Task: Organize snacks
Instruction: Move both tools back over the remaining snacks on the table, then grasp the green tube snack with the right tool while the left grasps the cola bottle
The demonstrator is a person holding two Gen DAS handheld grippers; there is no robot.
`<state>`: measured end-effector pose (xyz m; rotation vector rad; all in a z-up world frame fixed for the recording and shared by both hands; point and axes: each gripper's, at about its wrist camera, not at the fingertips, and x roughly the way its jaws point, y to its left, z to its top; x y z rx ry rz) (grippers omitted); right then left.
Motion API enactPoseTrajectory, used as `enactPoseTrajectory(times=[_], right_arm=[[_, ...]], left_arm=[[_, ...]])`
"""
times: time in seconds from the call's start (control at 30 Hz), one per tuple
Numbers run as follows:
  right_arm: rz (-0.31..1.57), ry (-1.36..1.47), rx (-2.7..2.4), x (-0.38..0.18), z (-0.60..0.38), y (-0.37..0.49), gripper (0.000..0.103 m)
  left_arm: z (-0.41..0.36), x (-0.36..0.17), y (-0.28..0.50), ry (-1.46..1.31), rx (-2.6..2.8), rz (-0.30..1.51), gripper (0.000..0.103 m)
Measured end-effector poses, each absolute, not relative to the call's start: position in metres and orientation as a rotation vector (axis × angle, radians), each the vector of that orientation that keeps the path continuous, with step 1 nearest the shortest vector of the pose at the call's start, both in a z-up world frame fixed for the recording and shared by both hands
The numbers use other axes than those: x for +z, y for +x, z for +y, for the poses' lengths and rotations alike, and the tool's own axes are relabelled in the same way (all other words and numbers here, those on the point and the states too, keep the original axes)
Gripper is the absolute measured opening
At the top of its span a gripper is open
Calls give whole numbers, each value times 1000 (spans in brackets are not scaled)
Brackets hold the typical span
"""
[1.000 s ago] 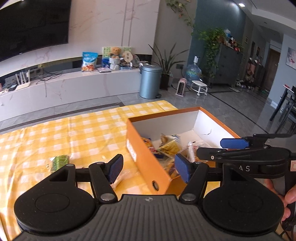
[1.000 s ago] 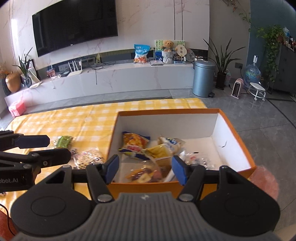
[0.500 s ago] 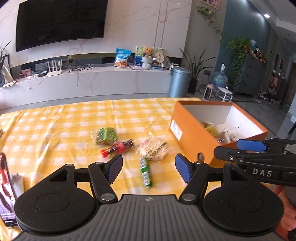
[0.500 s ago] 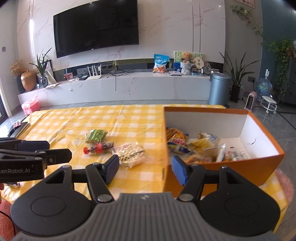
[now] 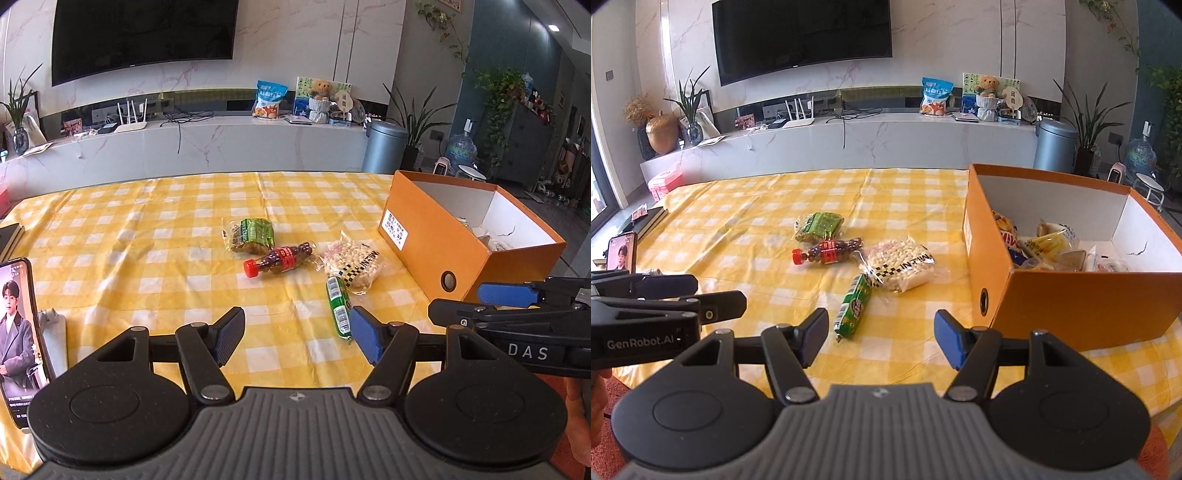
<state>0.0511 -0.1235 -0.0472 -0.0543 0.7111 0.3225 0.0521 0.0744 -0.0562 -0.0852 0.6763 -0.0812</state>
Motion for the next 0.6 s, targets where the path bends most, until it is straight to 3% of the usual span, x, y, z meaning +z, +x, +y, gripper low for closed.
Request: enactPoseTrajectory(times=[0.6], right_arm=[[757,-75,317,-79,-86,94,54]], left_arm=[[95,-74,82,-57,-14,653,77]])
